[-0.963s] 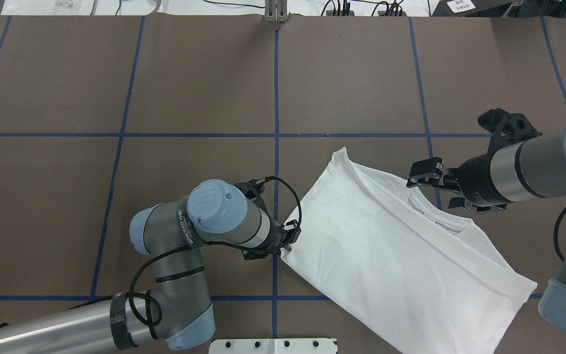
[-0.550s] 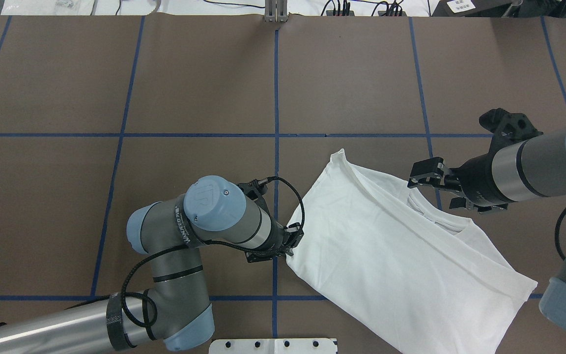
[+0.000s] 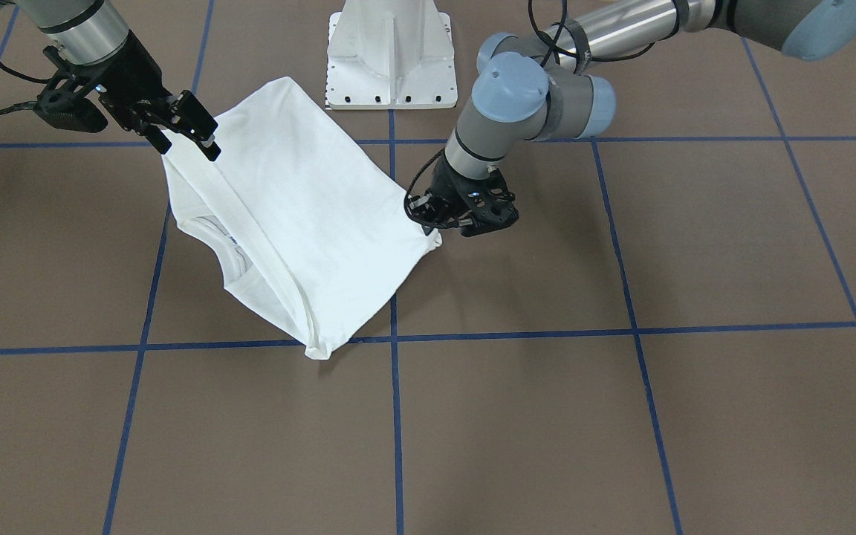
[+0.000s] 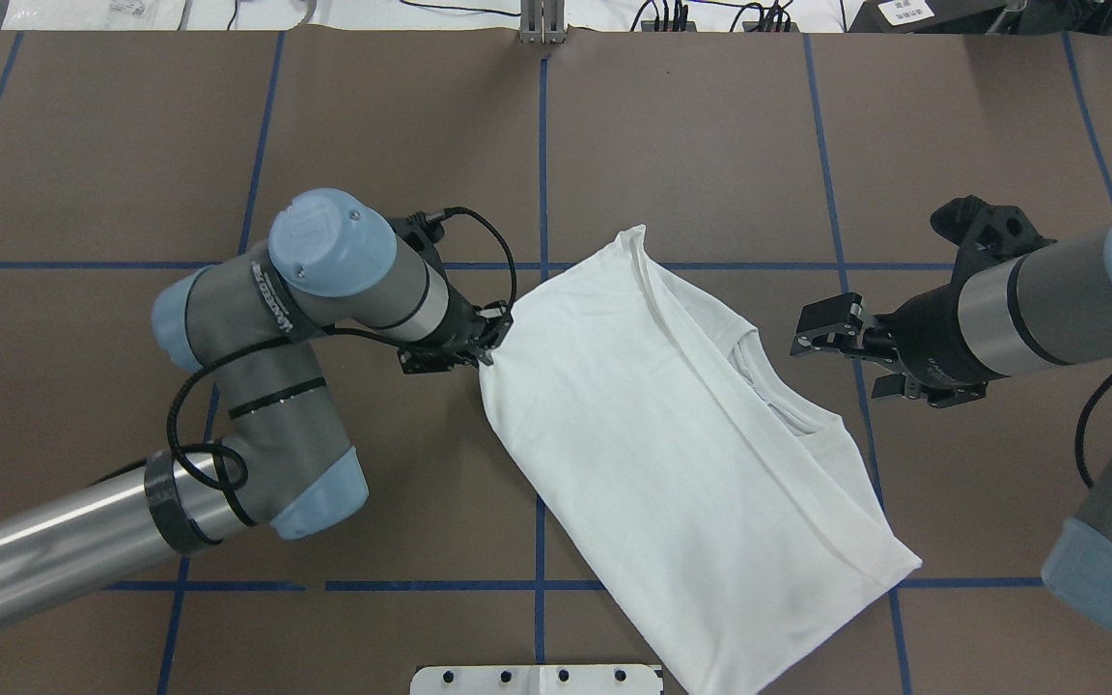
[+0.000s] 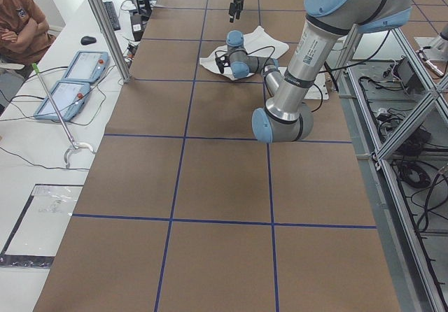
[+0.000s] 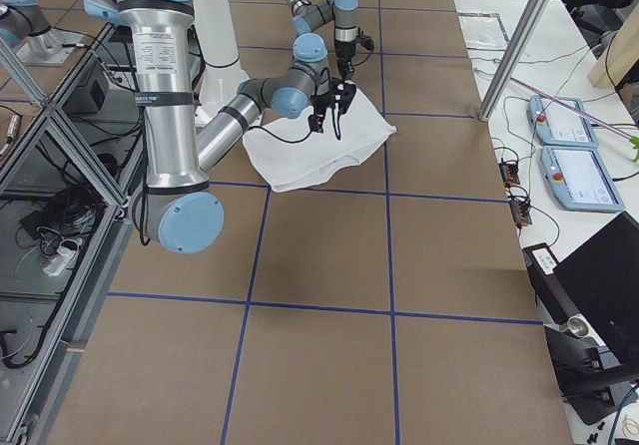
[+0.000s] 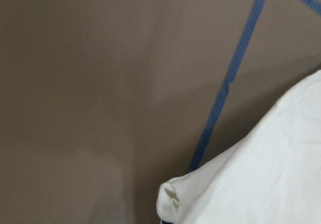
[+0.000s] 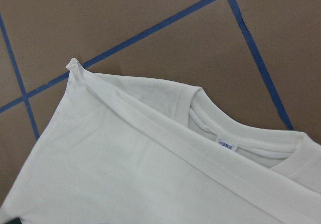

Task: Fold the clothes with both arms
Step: 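Grasp the shirt corner with the left gripper and pull it away from the robot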

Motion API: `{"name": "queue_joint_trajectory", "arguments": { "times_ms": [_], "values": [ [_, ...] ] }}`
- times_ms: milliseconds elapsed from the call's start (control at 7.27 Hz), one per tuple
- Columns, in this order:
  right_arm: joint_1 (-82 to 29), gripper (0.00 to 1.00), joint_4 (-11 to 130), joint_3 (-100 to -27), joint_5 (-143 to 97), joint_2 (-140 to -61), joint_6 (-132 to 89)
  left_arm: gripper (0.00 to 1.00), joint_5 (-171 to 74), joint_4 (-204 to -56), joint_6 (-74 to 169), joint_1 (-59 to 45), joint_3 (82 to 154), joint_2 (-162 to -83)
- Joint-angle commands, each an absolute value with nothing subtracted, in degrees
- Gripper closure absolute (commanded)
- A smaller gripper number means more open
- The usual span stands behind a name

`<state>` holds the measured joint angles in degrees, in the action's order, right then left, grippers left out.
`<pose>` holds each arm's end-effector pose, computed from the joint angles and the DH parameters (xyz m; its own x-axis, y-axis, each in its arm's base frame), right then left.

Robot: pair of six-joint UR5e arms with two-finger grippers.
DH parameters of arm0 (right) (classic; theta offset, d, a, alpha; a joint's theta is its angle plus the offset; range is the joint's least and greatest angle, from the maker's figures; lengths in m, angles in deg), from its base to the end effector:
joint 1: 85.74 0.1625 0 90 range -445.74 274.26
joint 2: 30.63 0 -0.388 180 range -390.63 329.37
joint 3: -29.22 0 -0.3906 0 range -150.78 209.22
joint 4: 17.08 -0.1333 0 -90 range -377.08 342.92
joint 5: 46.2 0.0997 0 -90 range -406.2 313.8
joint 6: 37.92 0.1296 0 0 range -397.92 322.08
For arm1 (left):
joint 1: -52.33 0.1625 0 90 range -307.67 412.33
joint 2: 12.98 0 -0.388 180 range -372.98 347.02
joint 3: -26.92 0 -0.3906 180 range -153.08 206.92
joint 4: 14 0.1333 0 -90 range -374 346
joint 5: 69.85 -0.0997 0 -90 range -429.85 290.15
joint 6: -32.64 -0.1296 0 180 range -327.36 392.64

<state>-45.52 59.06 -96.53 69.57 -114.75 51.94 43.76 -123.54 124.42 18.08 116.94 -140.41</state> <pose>-0.3202 -0.3715 0.2729 0.4334 0.3636 0.8246 -0.3069 0.9199 -0.2443 0.5326 -0.4611 0.2142 0.4427 -0.3359 -0.8314 0.2520 0.9364 -0.2441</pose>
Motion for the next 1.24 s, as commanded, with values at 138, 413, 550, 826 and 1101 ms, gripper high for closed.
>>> {"name": "queue_joint_trajectory", "arguments": {
  "times_ms": [138,413,550,826,1101],
  "values": [
    [-45.22,0.0,59.13,-93.92,69.64,-111.14,51.99,1.0,43.53,-123.93,113.79,9.2,108.96,-142.16],
    [-45.05,0.0,59.21,-93.65,69.55,-111.05,51.9,1.0,41.26,-133.12,113.15,7.43,93.99,-150.13],
    [-44.79,0.0,59.13,-92.78,69.81,-110.61,51.9,1.0,40.11,-138.75,112.19,6.2,87.63,-152.7],
    [-44.7,0.0,59.13,-92.6,69.81,-110.26,51.9,1.0,32.23,-147.45,111.83,6.01,82.4,-154.56],
    [-44.44,0.0,59.13,-92.16,69.81,-110.17,51.81,1.0,32.1,-149.77,111.83,6.19,78.7,-158.77]
  ]
}}
